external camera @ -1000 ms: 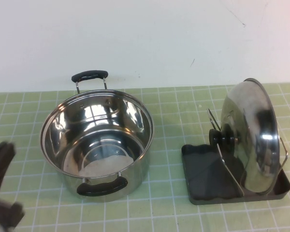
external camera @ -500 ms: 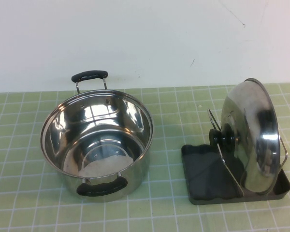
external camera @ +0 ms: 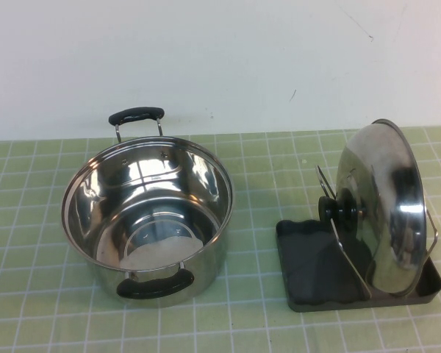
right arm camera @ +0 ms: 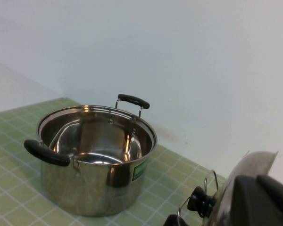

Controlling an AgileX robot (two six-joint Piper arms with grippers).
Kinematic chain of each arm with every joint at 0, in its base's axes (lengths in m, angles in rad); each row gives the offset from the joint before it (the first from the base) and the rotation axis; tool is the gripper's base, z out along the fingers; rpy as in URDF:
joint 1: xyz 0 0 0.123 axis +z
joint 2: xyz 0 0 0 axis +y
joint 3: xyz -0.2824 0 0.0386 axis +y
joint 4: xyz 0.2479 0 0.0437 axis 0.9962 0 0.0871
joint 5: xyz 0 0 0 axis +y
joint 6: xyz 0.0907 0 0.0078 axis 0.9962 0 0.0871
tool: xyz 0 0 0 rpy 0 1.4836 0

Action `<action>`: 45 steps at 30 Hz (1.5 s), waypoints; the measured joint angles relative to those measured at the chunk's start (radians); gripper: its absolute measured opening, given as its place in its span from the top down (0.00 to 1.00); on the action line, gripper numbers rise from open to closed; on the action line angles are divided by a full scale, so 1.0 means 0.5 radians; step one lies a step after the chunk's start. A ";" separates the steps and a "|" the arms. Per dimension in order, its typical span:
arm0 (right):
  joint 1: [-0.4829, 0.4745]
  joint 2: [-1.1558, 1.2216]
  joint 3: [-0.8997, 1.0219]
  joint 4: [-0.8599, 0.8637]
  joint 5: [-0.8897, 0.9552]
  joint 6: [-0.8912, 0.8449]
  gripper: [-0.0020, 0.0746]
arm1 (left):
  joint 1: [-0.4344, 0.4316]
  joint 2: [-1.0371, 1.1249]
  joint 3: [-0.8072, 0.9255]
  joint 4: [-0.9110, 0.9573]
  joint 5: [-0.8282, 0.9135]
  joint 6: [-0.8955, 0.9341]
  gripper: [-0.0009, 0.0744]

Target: Put pot lid on rack

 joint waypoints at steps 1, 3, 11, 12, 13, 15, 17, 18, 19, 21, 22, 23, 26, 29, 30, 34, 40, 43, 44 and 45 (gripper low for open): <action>0.000 0.000 0.003 0.000 0.000 -0.001 0.98 | 0.000 0.000 0.000 0.000 0.000 0.000 0.99; 0.000 0.000 0.013 0.005 0.000 -0.004 0.98 | 0.000 0.000 0.003 0.000 0.000 0.000 0.99; -0.111 -0.201 0.416 -1.185 -0.533 0.785 0.98 | 0.000 0.000 0.003 0.000 0.000 0.000 0.99; -0.144 -0.249 0.529 -1.374 -0.684 0.978 0.98 | 0.000 0.000 0.003 0.000 0.000 0.000 0.99; -0.170 -0.264 0.621 -1.497 -0.804 1.120 0.98 | 0.000 0.000 0.003 0.000 0.000 0.000 0.99; -0.191 -0.278 0.768 -1.641 -0.977 1.327 0.98 | 0.000 0.000 0.003 0.000 0.000 0.000 0.99; -0.197 -0.279 0.891 -1.714 -1.032 1.471 0.98 | 0.000 0.000 0.003 -0.004 0.000 0.000 0.99; -0.200 -0.279 0.938 -1.734 -1.033 1.513 0.98 | 0.000 0.000 0.003 -0.003 0.000 0.000 0.99; -0.200 -0.279 0.973 -1.762 -1.028 1.548 0.98 | 0.000 0.000 0.003 -0.003 0.000 0.000 0.99; -0.200 -0.282 1.003 -1.832 -0.985 1.619 0.98 | 0.000 -0.003 0.003 -0.003 0.000 0.000 0.99; -0.200 -0.282 1.003 -1.863 -0.941 1.661 0.98 | 0.000 -0.003 0.003 -0.003 0.000 0.000 0.99; -0.200 -0.282 1.003 -1.895 -0.885 1.697 0.98 | 0.000 -0.003 0.003 -0.003 -0.008 0.000 0.99; -0.196 -0.282 1.003 -1.953 -0.734 1.846 0.98 | 0.000 -0.003 0.003 -0.003 -0.031 0.000 0.99; -0.142 -0.282 1.003 -2.042 -0.717 2.042 0.98 | 0.000 -0.003 0.003 -0.003 -0.060 0.000 0.99; -0.115 -0.282 1.003 -2.077 -0.717 2.110 0.98 | 0.000 -0.003 0.003 -0.003 -0.073 0.000 0.99; -0.027 -0.282 1.003 -2.159 -0.717 2.232 0.98 | 0.000 -0.003 0.003 -0.003 -0.149 0.000 0.99; -0.018 -0.282 1.003 -2.212 -0.712 2.202 0.98 | 0.000 -0.003 0.003 -0.003 -0.266 0.000 0.99; -0.018 -0.282 1.003 -2.222 -0.705 2.197 0.98 | 0.000 -0.003 0.003 0.001 -0.322 0.000 0.99; -0.018 -0.282 1.003 -2.222 -0.704 2.195 0.98 | 0.000 -0.003 0.003 0.004 -0.337 0.000 0.99; -0.018 -0.282 1.000 -2.226 -0.700 2.195 0.98 | 0.000 -0.003 0.003 0.004 -0.351 0.000 0.99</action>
